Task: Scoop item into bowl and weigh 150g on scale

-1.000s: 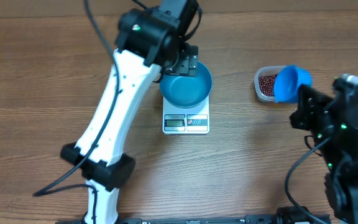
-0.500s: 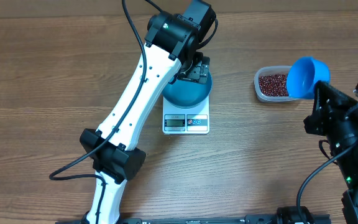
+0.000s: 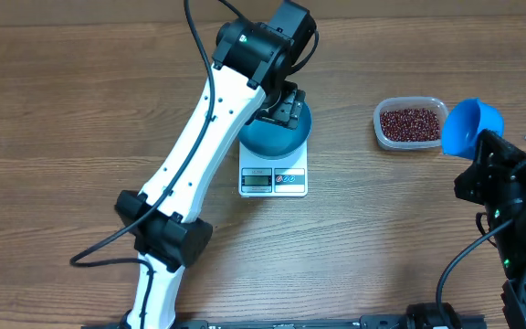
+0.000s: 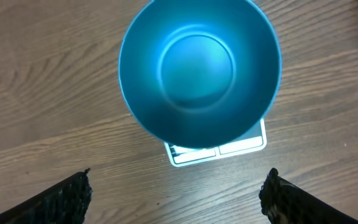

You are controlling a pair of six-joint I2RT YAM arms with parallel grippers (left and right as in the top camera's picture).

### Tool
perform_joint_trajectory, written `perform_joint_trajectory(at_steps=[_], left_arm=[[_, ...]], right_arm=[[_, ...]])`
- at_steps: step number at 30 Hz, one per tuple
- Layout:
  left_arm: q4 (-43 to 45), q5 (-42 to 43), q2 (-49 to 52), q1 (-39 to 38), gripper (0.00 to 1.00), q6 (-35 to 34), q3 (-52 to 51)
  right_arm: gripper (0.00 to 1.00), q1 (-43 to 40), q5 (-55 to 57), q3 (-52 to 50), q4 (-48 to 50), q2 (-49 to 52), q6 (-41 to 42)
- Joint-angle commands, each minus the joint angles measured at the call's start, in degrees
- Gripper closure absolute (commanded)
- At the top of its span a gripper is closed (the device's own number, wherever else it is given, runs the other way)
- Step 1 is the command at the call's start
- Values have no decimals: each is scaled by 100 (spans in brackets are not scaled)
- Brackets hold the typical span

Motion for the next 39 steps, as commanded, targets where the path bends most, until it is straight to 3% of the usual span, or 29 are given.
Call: perform_joint_trajectory(at_steps=[1,6,9,12,22,29,35,39], left_arm=[[-79,17,-940,-22,7,334,11],[-162,457,-1427,-57,3,608,-101],[-162,240,-1473,-160,2,614,-361],[-94,-337,-1469,-352,2,608,-1307],[1311,142,-1799,-798,0,909,-3609],[2509,37,-3552,-1222,0,898,-5346],[3344,-715,-5165,-1220,0,713,-6524],[3821,-817,-5517,-1220,1,713,-7023]], right_arm=[[96,-7,157,149,4,33,-24],[96,-4,153,149,7,120,0],[96,-4,155,149,4,153,-2],[96,-7,157,149,4,155,-4],[96,-7,160,149,-63,155,-162],[96,-7,162,149,-107,160,-199],[96,-7,160,149,-157,208,-195],[96,-4,157,149,-144,280,-149]])
